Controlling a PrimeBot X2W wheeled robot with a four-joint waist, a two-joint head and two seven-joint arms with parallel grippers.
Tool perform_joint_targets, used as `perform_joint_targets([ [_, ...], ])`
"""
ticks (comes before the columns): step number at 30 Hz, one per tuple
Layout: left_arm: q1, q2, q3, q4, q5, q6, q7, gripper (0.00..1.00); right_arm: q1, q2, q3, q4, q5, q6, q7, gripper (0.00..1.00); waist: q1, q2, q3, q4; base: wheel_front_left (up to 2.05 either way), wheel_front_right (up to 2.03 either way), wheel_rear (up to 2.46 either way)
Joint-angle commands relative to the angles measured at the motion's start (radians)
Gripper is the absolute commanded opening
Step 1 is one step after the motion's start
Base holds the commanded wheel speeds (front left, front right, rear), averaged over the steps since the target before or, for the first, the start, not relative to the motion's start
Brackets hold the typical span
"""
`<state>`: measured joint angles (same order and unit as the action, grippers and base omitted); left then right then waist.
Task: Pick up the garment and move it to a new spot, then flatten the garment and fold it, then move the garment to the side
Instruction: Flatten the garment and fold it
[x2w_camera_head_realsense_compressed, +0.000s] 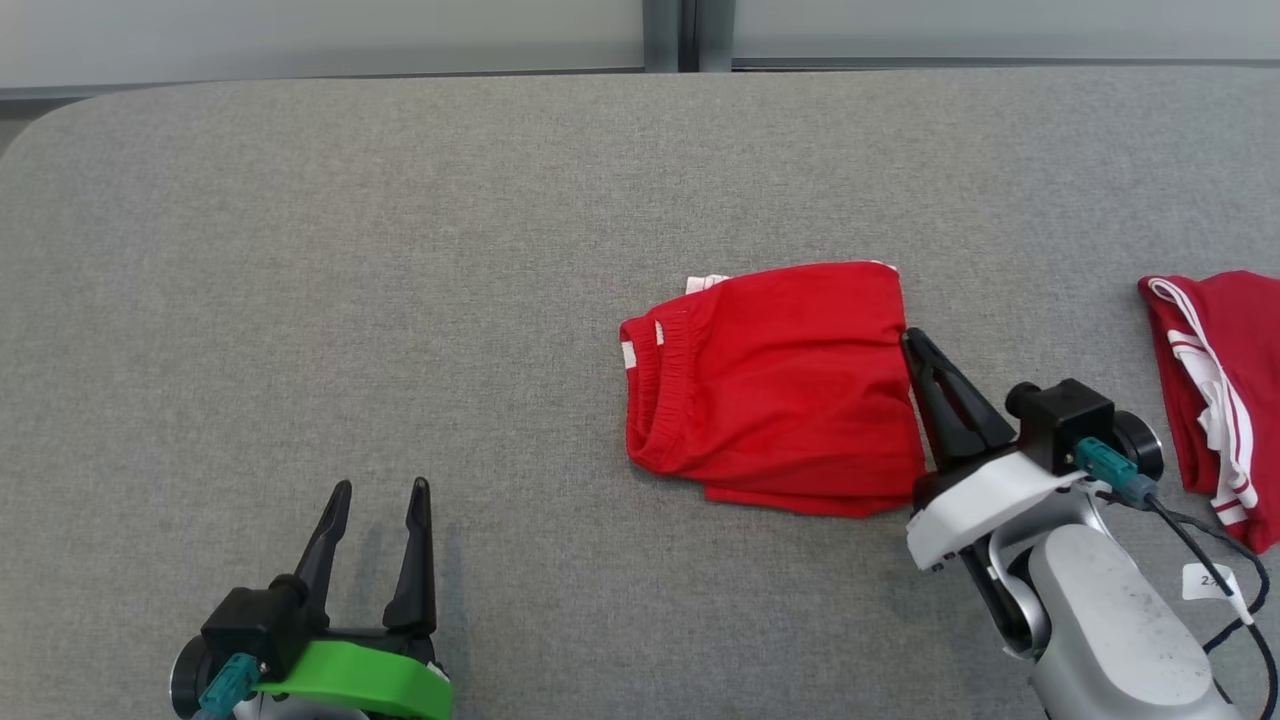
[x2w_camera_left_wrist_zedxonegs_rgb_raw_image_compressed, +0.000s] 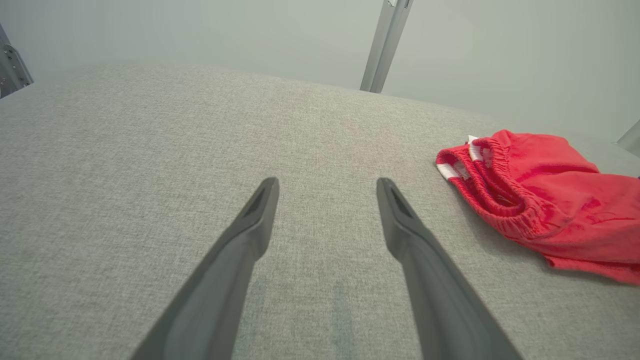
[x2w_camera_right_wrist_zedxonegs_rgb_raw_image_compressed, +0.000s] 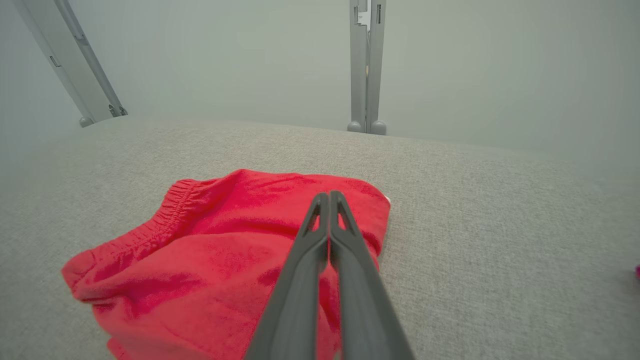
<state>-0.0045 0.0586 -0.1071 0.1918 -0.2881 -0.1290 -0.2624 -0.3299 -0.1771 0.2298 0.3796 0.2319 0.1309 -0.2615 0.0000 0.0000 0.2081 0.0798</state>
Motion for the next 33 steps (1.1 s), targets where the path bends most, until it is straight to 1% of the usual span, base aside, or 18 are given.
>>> perform_joint_targets([
  [1, -0.02, 0.003, -0.002, 0.0, 0.005, -0.003, -0.002, 1.0, -0.005, 0.002, 0.009, -0.005, -0.01, -0.001, -0.004, 0.0, 0.0, 0.0, 0.008, 0.008, 0.0, 0.0, 0.0],
  [7, -0.031, 0.004, -0.012, 0.009, 0.006, -0.003, -0.002, 1.0, 0.011, 0.02, 0.076, 0.03, -0.032, -0.001, -0.004, 0.0, 0.0, 0.0, 0.017, 0.023, 0.0, 0.0, 0.0],
  [11, -0.029, 0.004, -0.011, 0.016, 0.003, -0.003, -0.002, 1.0, 0.024, 0.026, 0.093, 0.064, -0.028, -0.001, -0.004, 0.0, 0.0, 0.0, 0.019, 0.025, 0.0, 0.0, 0.0],
  [20, -0.023, 0.009, -0.01, 0.025, -0.001, -0.003, -0.002, 1.0, 0.047, 0.051, 0.069, 0.156, -0.008, -0.001, -0.004, 0.0, 0.0, 0.0, 0.014, 0.018, 0.0, 0.0, 0.0],
  [27, -0.033, 0.014, -0.012, 0.031, -0.002, -0.003, -0.002, 1.0, 0.037, 0.072, 0.064, 0.253, 0.017, -0.001, -0.001, 0.0, 0.0, 0.0, 0.011, 0.011, 0.0, 0.0, 0.0],
  [33, -0.022, 0.018, -0.006, 0.038, -0.002, -0.003, -0.002, 1.0, 0.045, 0.086, 0.072, 0.279, 0.032, -0.001, -0.001, 0.0, 0.0, 0.0, -0.002, 0.005, 0.0, 0.0, 0.0],
])
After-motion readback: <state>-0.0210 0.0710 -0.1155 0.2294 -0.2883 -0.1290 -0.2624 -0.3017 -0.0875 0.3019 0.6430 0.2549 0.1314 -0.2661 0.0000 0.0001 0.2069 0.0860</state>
